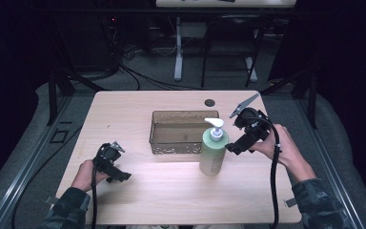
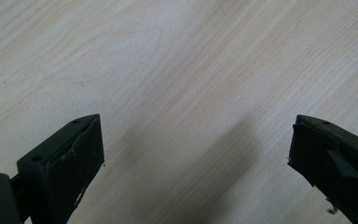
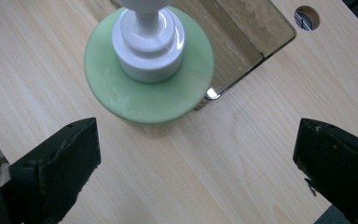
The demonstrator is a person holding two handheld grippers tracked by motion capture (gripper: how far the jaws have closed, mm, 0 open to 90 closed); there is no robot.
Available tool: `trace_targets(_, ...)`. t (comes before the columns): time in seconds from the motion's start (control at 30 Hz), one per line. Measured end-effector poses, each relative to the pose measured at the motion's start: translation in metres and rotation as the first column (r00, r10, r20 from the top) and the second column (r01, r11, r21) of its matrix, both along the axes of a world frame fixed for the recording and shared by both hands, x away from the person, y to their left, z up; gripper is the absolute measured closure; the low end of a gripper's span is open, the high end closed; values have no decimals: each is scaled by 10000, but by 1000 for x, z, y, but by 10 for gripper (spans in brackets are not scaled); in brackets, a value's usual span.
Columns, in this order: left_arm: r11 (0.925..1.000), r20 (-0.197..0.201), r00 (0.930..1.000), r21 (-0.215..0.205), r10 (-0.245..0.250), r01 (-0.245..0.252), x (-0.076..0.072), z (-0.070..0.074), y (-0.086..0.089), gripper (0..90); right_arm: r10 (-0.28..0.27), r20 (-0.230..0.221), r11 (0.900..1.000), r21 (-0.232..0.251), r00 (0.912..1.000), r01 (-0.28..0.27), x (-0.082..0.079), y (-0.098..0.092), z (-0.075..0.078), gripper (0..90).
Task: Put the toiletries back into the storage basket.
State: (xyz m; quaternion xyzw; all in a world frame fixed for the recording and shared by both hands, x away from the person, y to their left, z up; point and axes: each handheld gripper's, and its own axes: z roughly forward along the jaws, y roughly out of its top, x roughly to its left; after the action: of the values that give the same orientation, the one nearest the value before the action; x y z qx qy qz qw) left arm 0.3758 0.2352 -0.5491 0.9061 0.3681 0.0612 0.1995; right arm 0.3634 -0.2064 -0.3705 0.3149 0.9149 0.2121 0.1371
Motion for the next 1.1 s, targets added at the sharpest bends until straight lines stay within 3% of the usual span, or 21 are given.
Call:
trace_targets(0.53, 10000, -54, 10000, -20, 34, -34, -1, 0, 1, 32, 775, -365, 9950, -598, 9963, -796, 12, 22, 31, 15)
trace_targets(0.8, 10000, -42, 10000, -34, 13, -13, -1, 0, 1, 34, 1300, -965, 9869, -832, 9868, -1382, 21, 39, 39, 2)
trace_targets(0.97, 10000, -18, 10000, -24, 28, -28, -1, 0, 1, 35, 1447, -1088, 9813, -1114, 9835, -1567, 27, 48, 41, 130)
trace_targets(1.1, 10000, -53, 10000, -15, 2, -2, -1, 0, 1, 37, 1780, -1255, 9727, -1279, 9760, -1938, 32, 53, 42, 212)
